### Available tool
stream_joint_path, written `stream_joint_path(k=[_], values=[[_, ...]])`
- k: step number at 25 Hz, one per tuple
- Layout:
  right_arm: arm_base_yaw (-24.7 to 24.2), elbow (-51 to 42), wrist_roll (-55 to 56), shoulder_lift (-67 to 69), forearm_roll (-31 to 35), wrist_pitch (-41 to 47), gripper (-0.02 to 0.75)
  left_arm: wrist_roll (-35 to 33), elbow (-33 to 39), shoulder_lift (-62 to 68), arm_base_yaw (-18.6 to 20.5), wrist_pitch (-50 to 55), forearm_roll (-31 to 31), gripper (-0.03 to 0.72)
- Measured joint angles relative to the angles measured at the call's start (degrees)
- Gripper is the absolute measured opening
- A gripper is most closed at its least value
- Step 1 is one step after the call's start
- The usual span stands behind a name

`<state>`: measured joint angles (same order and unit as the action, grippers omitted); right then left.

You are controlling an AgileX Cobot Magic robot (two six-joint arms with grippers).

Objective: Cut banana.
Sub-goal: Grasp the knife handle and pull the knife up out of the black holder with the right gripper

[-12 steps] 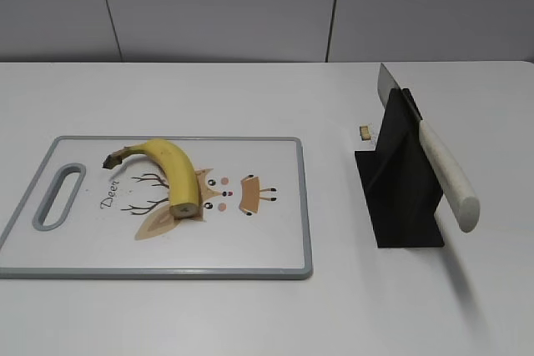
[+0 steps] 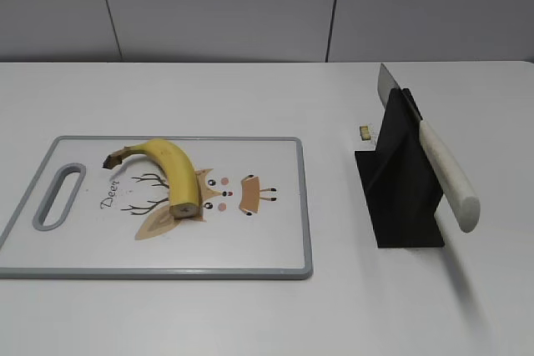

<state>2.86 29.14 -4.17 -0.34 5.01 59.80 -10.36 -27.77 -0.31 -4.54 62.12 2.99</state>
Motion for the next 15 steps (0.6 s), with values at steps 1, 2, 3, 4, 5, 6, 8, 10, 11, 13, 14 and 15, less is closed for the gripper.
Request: stream_joint_path(k=[1, 2, 3, 4, 5, 6, 8, 10, 11, 13, 14, 15], values=[[0.0, 0.0, 0.0, 0.0, 0.0, 0.0, 0.521, 0.0, 0.0, 0.0, 0.0, 0.0, 0.0, 0.237], [0.0, 0.0, 0.0, 0.0, 0.0, 0.0, 0.521, 0.0, 0.0, 0.0, 0.0, 0.0, 0.0, 0.237], [0.0, 0.0, 0.0, 0.0, 0.0, 0.0, 0.521, 0.0, 0.0, 0.0, 0.0, 0.0, 0.0, 0.237], [0.0, 0.0, 0.0, 0.0, 0.0, 0.0, 0.521, 0.0, 0.0, 0.0, 0.0, 0.0, 0.0, 0.237], [0.0, 0.0, 0.0, 0.0, 0.0, 0.0, 0.521, 0.0, 0.0, 0.0, 0.0, 0.0, 0.0, 0.237], [0.0, 0.0, 0.0, 0.0, 0.0, 0.0, 0.521, 0.0, 0.0, 0.0, 0.0, 0.0, 0.0, 0.237], [0.0, 0.3, 0.0, 1.0, 0.0, 0.9, 0.521, 0.0, 0.0, 0.0, 0.0, 0.0, 0.0, 0.237], [0.0, 1.6, 0.0, 3.6, 0.0, 2.4, 0.521, 0.0, 0.0, 0.0, 0.0, 0.0, 0.0, 0.237], [0.0, 2.5, 0.0, 5.6, 0.0, 3.2, 0.521, 0.0, 0.0, 0.0, 0.0, 0.0, 0.0, 0.237], [0.0, 4.3, 0.0, 9.5, 0.0, 4.0, 0.521, 0.0, 0.0, 0.0, 0.0, 0.0, 0.0, 0.237], [0.0, 5.5, 0.0, 11.7, 0.3, 4.1, 0.521, 0.0, 0.0, 0.0, 0.0, 0.0, 0.0, 0.237], [0.0, 6.6, 0.0, 13.8, 0.7, 4.2, 0.522, 0.0, 0.0, 0.0, 0.0, 0.0, 0.0, 0.237]])
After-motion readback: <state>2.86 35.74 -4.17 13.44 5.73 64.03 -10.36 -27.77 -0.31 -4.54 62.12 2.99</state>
